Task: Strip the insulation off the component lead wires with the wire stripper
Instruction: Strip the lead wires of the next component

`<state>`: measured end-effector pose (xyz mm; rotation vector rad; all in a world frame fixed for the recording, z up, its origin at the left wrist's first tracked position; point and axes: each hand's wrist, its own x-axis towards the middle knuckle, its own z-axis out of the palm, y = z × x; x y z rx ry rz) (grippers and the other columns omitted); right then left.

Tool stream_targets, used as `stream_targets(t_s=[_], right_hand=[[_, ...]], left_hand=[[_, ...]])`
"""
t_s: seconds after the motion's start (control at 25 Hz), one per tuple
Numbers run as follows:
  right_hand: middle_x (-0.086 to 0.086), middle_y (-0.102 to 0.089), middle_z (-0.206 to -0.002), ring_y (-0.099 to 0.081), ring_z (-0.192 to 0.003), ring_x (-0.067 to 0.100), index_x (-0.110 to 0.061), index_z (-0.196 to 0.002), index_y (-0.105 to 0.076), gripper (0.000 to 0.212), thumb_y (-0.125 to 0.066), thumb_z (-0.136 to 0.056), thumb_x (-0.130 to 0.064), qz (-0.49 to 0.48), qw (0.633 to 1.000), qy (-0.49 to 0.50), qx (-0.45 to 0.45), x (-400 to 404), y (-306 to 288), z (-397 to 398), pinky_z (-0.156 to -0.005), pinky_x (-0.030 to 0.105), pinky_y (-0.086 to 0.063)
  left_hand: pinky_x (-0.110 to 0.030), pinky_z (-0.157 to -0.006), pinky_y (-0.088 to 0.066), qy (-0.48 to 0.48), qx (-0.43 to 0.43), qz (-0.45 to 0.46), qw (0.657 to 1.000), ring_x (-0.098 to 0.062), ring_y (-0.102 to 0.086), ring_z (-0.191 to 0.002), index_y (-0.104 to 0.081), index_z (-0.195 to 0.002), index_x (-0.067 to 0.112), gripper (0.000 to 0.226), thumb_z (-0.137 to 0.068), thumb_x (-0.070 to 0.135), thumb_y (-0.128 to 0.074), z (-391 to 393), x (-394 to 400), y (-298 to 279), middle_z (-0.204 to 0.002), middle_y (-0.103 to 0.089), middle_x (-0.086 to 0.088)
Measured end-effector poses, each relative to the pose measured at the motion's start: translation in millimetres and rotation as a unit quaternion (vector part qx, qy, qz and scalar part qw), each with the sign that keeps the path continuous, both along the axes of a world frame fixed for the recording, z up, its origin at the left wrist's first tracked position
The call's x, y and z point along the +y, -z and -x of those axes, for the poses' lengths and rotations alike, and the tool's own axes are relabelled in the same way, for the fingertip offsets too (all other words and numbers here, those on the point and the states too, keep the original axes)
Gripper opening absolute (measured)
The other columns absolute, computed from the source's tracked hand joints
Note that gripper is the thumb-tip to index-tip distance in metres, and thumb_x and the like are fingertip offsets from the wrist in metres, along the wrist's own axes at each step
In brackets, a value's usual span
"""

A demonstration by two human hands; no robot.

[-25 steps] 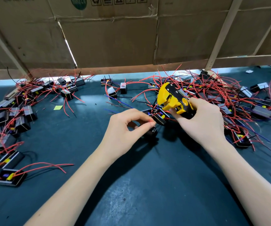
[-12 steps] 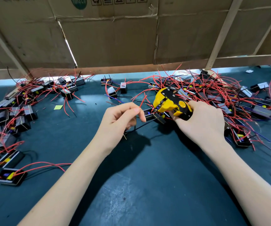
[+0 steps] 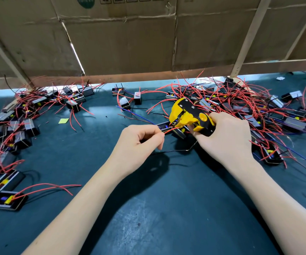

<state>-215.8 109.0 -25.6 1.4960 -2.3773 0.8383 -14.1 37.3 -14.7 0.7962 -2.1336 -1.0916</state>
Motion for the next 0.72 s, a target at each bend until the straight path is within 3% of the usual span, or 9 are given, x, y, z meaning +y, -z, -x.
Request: stream_targets(t_s=[0.24,0.48,0.72], right_hand=[[0.006,-0.059,-0.078,-0.059,-0.084,0.035,-0.017,-0.076,-0.056,0.038,-0.066,-0.075,-0.053,-0.018,0.997,0.033,0.073,0.0,2.4,5.3,-0.08,0.043,-0.037],[0.002,-0.059,-0.081,-0.059,-0.088,0.033,-0.02,-0.074,-0.05,0.036,-0.061,-0.077,-0.054,-0.017,0.999,0.023,0.035,-0.8,2.3,3.7,-0.086,0.043,-0.037],[-0.001,-0.048,-0.058,-0.059,-0.069,0.035,-0.017,-0.056,-0.047,0.045,-0.066,-0.076,-0.054,0.005,0.999,0.016,0.03,2.1,-3.1,1.3,-0.063,0.032,-0.035]], left_hand=[[-0.022,-0.049,-0.025,-0.033,0.017,0.003,0.999,-0.012,-0.029,-0.052,-0.057,-0.056,0.014,0.031,-0.085,0.025,-0.052,-0.1,-1.5,0.1,-0.053,-0.037,-0.005],[-0.019,-0.047,-0.023,-0.036,0.005,-0.013,0.999,-0.011,-0.027,-0.05,-0.056,-0.056,0.013,0.03,-0.083,0.025,-0.052,2.1,0.9,3.2,-0.05,-0.033,0.003],[-0.023,-0.049,-0.025,-0.028,-0.012,-0.011,0.999,-0.013,-0.028,-0.051,-0.054,-0.056,0.015,0.03,-0.083,0.028,-0.052,2.9,1.3,2.7,-0.053,-0.036,-0.01]])
